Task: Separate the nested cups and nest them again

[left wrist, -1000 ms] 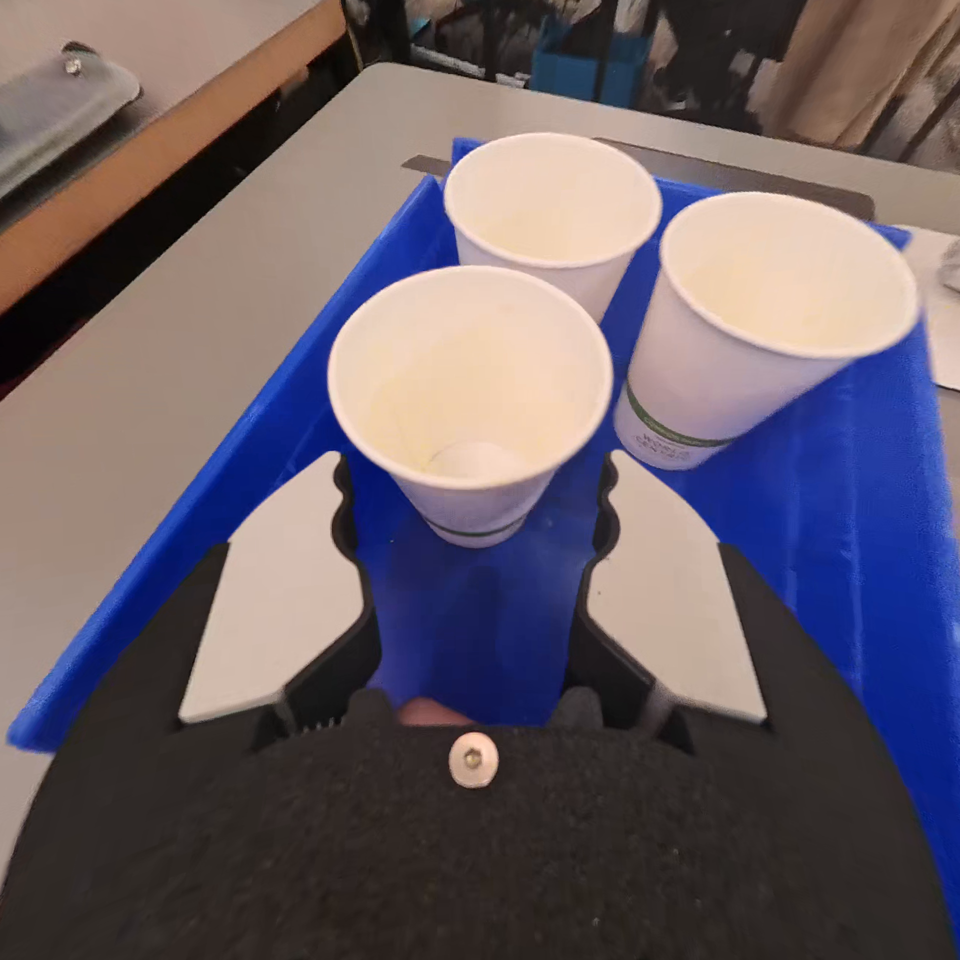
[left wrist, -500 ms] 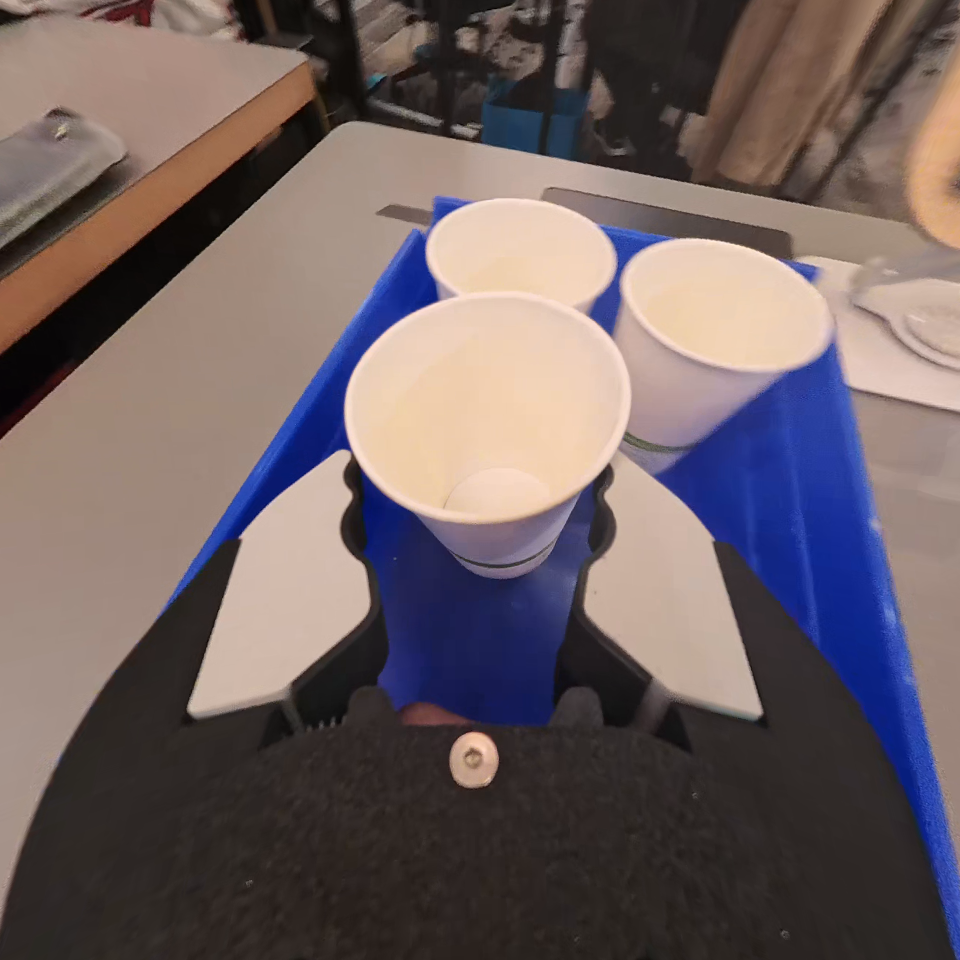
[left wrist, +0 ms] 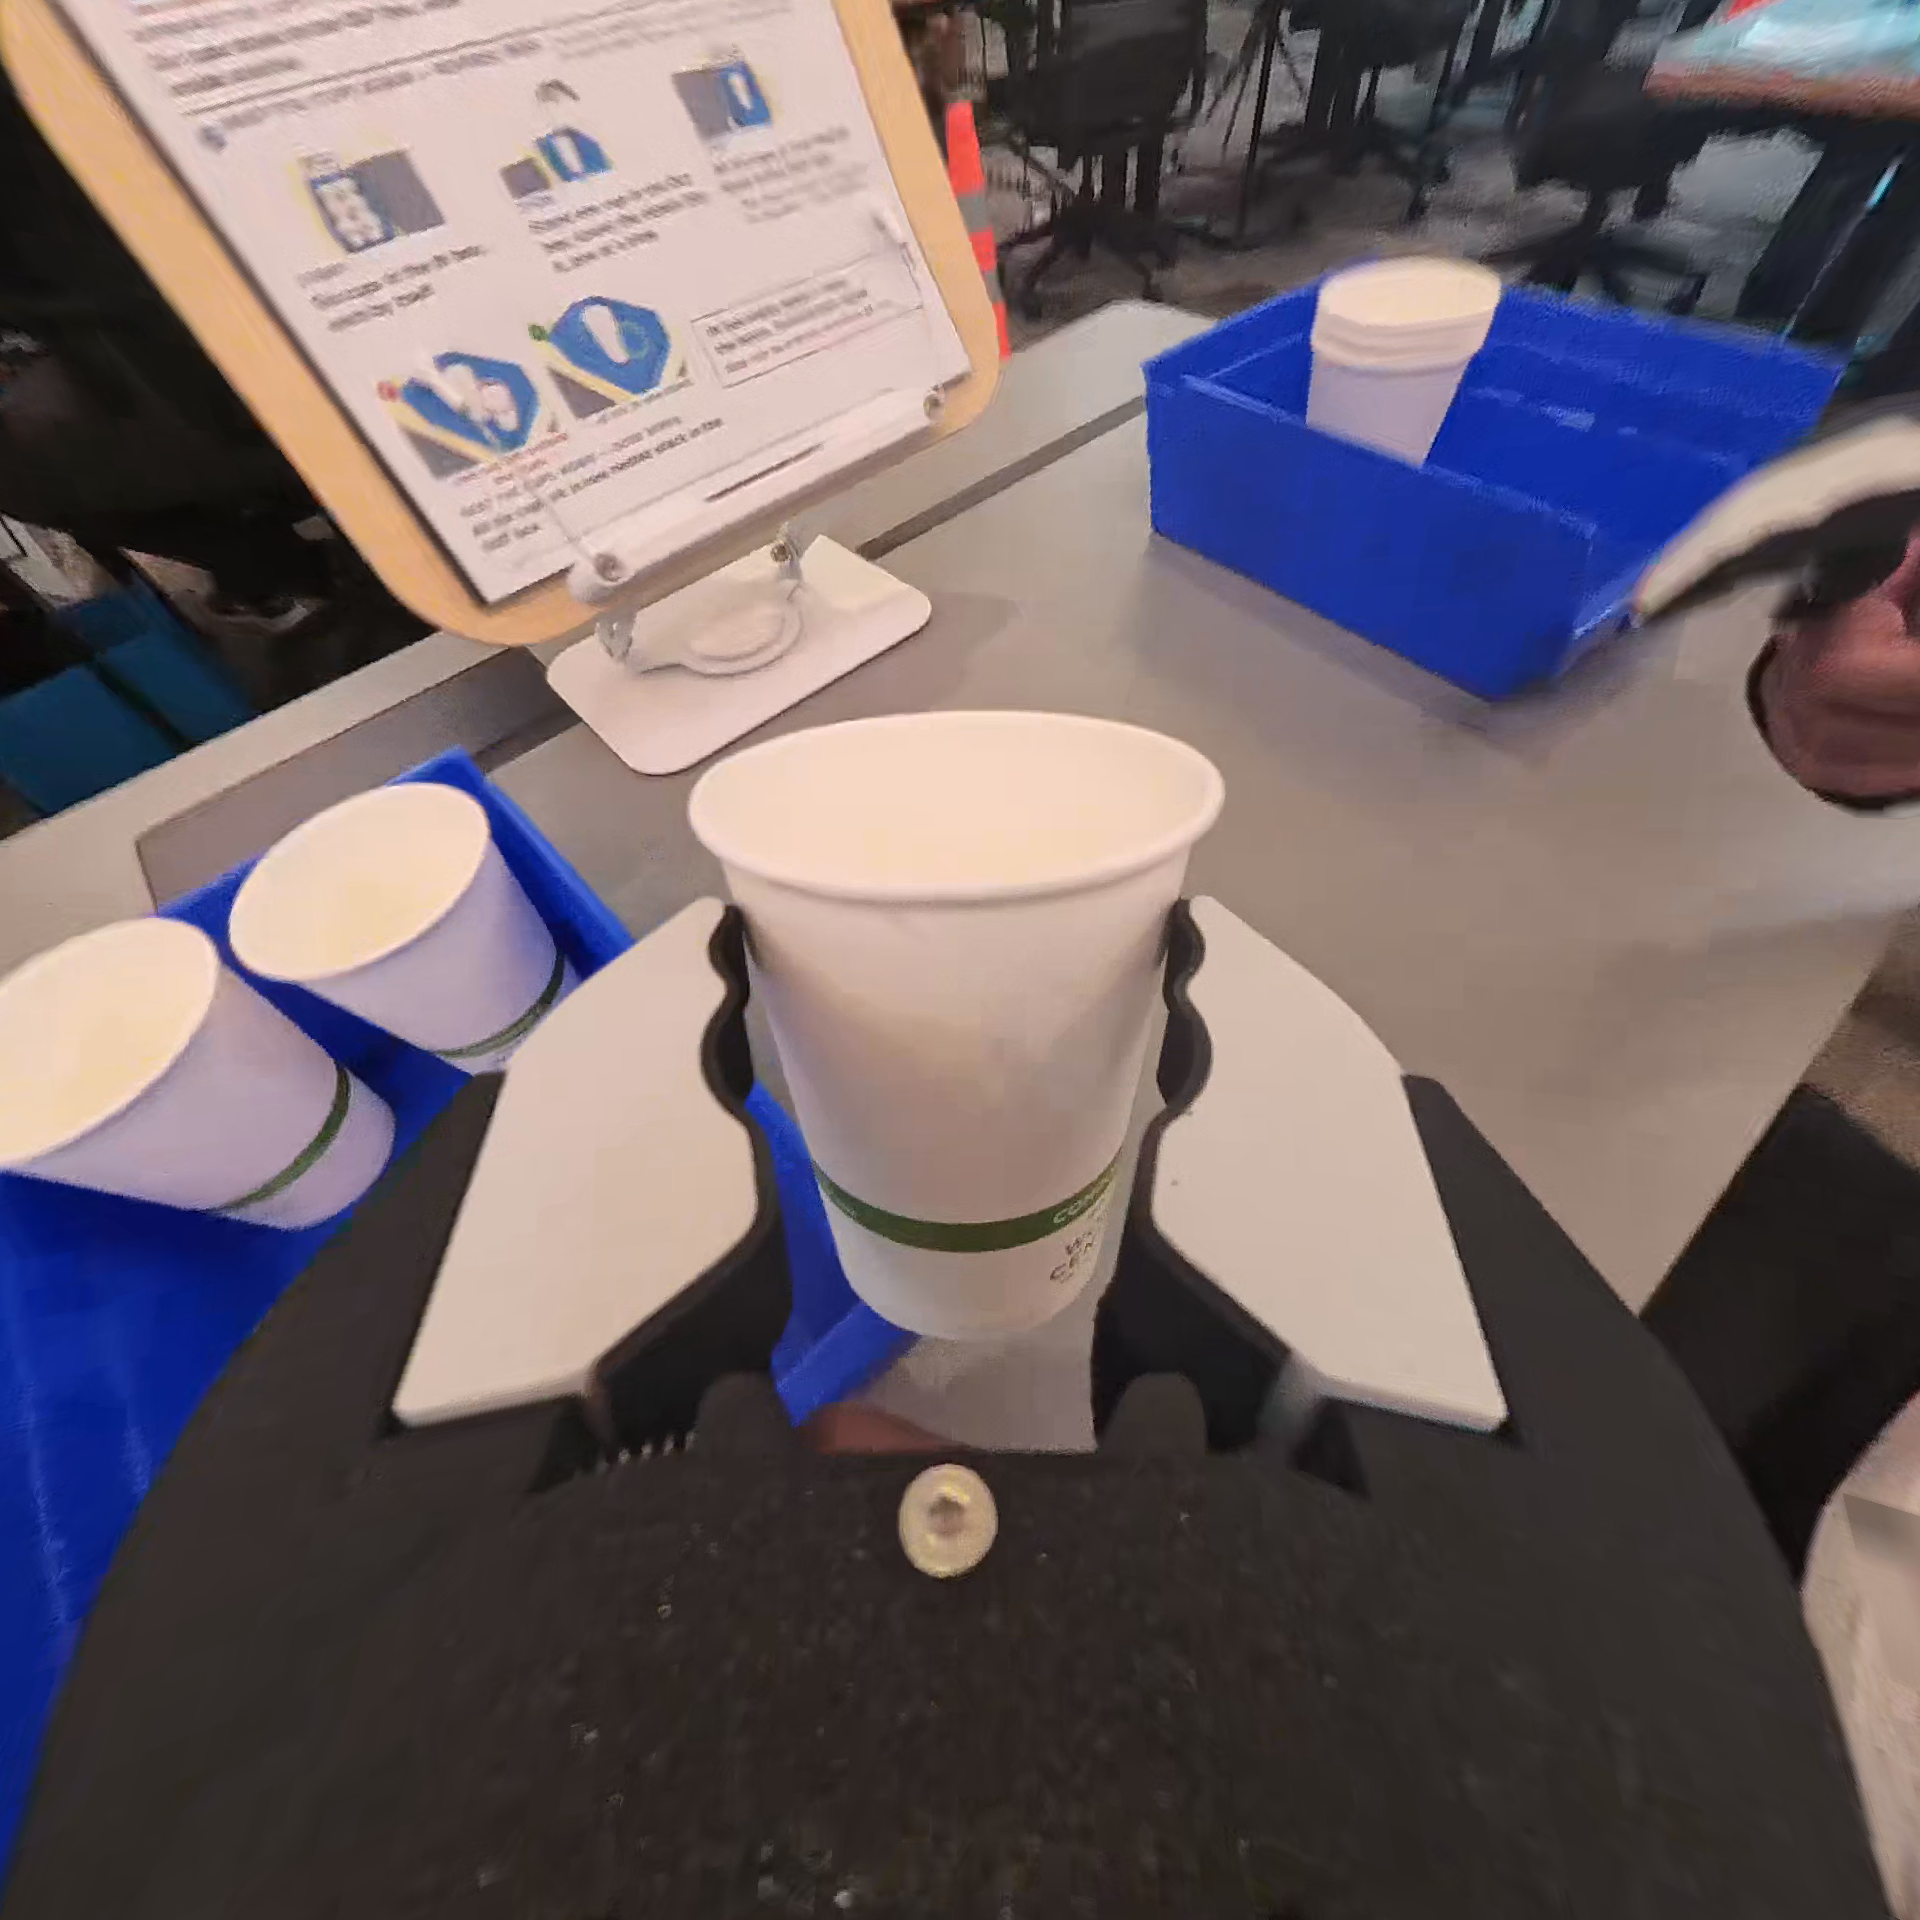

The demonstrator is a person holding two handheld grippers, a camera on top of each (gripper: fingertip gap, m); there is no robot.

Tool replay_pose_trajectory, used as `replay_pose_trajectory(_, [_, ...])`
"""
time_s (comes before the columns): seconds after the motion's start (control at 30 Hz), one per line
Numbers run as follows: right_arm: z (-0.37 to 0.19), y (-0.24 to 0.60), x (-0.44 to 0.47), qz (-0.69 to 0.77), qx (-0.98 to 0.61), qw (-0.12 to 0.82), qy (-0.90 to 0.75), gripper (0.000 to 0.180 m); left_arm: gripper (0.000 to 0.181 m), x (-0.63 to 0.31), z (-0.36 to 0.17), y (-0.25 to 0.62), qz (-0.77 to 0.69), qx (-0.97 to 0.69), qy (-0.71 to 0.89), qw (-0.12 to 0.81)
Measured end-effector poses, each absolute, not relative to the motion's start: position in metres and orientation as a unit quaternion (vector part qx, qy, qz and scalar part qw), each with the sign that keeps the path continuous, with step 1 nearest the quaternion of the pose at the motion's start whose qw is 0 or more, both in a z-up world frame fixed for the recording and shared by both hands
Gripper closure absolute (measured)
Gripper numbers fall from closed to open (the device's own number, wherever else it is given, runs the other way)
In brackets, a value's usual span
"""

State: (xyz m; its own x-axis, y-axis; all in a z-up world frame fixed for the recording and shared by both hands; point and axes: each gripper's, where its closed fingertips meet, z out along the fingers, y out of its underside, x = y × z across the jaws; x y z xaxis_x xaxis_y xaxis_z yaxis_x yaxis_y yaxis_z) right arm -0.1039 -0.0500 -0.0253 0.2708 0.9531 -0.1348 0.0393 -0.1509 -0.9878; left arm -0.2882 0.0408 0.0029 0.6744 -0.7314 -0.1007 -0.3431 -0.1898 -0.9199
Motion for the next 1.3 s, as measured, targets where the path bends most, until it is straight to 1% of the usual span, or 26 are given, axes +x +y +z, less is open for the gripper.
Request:
replay_pose_trajectory(0.07, [-0.034, -0.011, -0.122, 0.424, -0.643, 0.505, -0.389, 0.099, 0.104, -0.272, -0.007, 0.042, -0.153, -0.746, 0.394, 0.514])
replay_pose_trajectory(0.1, [-0.036, 0.001, -0.133, 0.438, -0.646, 0.497, -0.379, 0.099, 0.105, -0.264, -0.009, 0.043, -0.16, -0.739, 0.399, 0.519])
replay_pose_trajectory(0.2, [-0.037, 0.028, -0.159, 0.466, -0.641, 0.492, -0.361, 0.095, 0.105, -0.228, -0.004, 0.035, -0.257, -0.714, 0.399, 0.515])
replay_pose_trajectory(0.33, [-0.014, 0.023, -0.158, 0.534, -0.577, 0.505, -0.355, 0.095, 0.105, -0.187, 0.002, 0.013, -0.354, -0.67, 0.436, 0.486])
replay_pose_trajectory(0.47, [-0.011, 0.008, -0.148, 0.552, -0.552, 0.499, -0.376, 0.093, 0.104, -0.163, -0.005, 0.002, -0.423, -0.653, 0.455, 0.432])
replay_pose_trajectory(0.53, [-0.015, 0.003, -0.147, 0.555, -0.551, 0.492, -0.382, 0.097, 0.104, -0.152, -0.011, -0.001, -0.445, -0.65, 0.462, 0.408])
replay_pose_trajectory(0.63, [-0.013, 0.003, -0.139, 0.549, -0.544, 0.514, -0.373, 0.099, 0.104, -0.139, -0.017, -0.003, -0.459, -0.649, 0.465, 0.39])
replay_pose_trajectory(0.73, [-0.01, 0.001, -0.128, 0.539, -0.549, 0.526, -0.363, 0.1, 0.105, -0.136, -0.015, -0.003, -0.464, -0.65, 0.447, 0.402])
replay_pose_trajectory(0.8, [-0.011, 0.0, -0.118, 0.521, -0.565, 0.53, -0.357, 0.1, 0.101, -0.144, -0.017, -0.003, -0.444, -0.663, 0.427, 0.425])
replay_pose_trajectory(0.87, [-0.013, 0.002, -0.1, 0.476, -0.593, 0.552, -0.342, 0.1, 0.102, -0.159, -0.022, -0.002, -0.401, -0.681, 0.387, 0.475])
replay_pose_trajectory(0.9, [-0.016, 0.004, -0.088, 0.445, -0.61, 0.568, -0.326, 0.099, 0.103, -0.17, -0.028, 0.002, -0.36, -0.697, 0.352, 0.511])
replay_pose_trajectory(0.97, [-0.023, 0.007, -0.06, 0.37, -0.644, 0.608, -0.28, 0.099, 0.107, -0.206, -0.052, 0.014, -0.232, -0.741, 0.264, 0.572])
replay_pose_trajectory(1.03, [-0.032, 0.005, -0.028, 0.285, -0.669, 0.649, -0.222, 0.099, 0.118, -0.249, -0.077, 0.015, -0.095, -0.767, 0.176, 0.609])
replay_pose_trajectory(1.07, [-0.038, 0.003, -0.014, 0.246, -0.68, 0.663, -0.195, 0.099, 0.122, -0.259, -0.086, 0.009, -0.067, -0.766, 0.158, 0.619])
replay_pose_trajectory(1.17, [-0.044, -0.003, 0.019, 0.162, -0.689, 0.693, -0.136, 0.099, 0.123, -0.258, -0.097, -0.004, -0.053, -0.76, 0.168, 0.625])
replay_pose_trajectory(1.23, [-0.02, 0.005, 0.049, 0.102, -0.68, 0.717, -0.114, 0.099, 0.123, -0.249, -0.098, -0.007, -0.049, -0.753, 0.192, 0.628])
replay_pose_trajectory(1.3, [0.014, 0.023, 0.081, 0.117, -0.679, 0.721, -0.066, 0.099, 0.123, -0.243, -0.094, -0.008, -0.036, -0.74, 0.21, 0.638])
